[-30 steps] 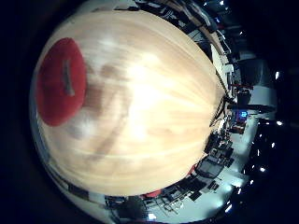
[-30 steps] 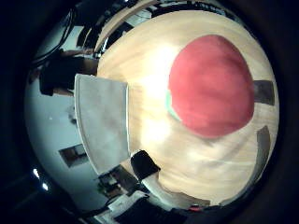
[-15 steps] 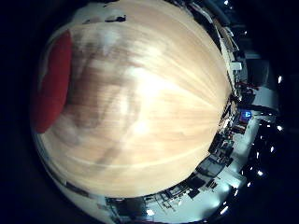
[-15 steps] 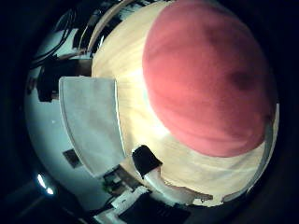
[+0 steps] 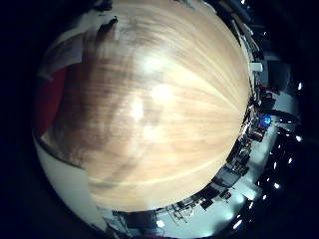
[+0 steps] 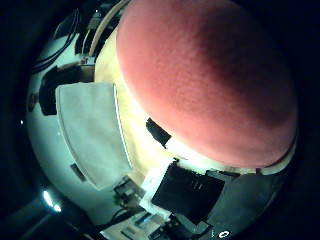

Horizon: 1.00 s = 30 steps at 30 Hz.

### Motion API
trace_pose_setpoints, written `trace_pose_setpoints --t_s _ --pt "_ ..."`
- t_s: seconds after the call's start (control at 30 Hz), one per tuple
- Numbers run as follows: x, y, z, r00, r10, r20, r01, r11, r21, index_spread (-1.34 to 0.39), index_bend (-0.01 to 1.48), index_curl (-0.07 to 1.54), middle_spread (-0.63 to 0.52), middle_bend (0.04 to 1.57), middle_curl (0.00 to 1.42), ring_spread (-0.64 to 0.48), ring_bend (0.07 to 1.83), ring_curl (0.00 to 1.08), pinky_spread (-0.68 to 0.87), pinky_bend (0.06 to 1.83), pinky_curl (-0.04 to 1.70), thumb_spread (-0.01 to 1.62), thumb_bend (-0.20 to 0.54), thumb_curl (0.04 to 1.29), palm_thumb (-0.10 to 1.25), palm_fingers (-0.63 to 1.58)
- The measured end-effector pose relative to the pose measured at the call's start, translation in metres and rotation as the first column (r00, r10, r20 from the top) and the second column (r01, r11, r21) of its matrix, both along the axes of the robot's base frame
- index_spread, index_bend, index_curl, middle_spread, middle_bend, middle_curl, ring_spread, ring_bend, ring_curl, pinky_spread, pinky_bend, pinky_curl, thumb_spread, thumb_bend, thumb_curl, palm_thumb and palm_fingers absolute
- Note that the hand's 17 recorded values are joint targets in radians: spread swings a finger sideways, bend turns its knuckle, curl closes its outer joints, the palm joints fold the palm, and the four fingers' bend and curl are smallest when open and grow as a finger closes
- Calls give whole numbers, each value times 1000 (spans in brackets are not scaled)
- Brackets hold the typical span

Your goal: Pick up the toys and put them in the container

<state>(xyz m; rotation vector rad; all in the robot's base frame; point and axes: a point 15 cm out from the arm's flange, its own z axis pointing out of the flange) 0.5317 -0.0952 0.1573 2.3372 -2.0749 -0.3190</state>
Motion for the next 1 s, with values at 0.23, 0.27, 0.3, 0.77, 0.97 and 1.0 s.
trace_pose_setpoints --t_s 0.23,0.27,0.3,0.77,0.97,1.0 --pt "1 -6 9 1000 -20 19 19 1000 12 -515 298 308 -370 750 629 -356 1132 518 -453 973 454 1126 8 301 440 1115" --pt "1 -7 12 1000 -20 23 20 1000 11 -517 313 318 -371 766 638 -354 1135 521 -458 970 458 1133 13 302 458 1130" --pt "1 -8 13 999 -22 26 21 1000 10 -518 333 331 -370 784 647 -349 1136 525 -465 968 459 1142 14 301 469 1150" --pt "1 -22 79 990 -59 130 59 998 8 -507 569 572 -346 983 788 -286 1275 589 -504 1044 519 1246 5 283 657 1132" --pt "-8 -24 118 983 -60 171 61 998 0 -506 580 640 -333 996 812 -279 1294 594 -503 1061 534 1266 -9 267 678 1111" --pt "-10 -23 124 983 -59 173 60 998 0 -507 579 646 -332 997 814 -278 1296 594 -503 1062 535 1267 -9 266 679 1110"
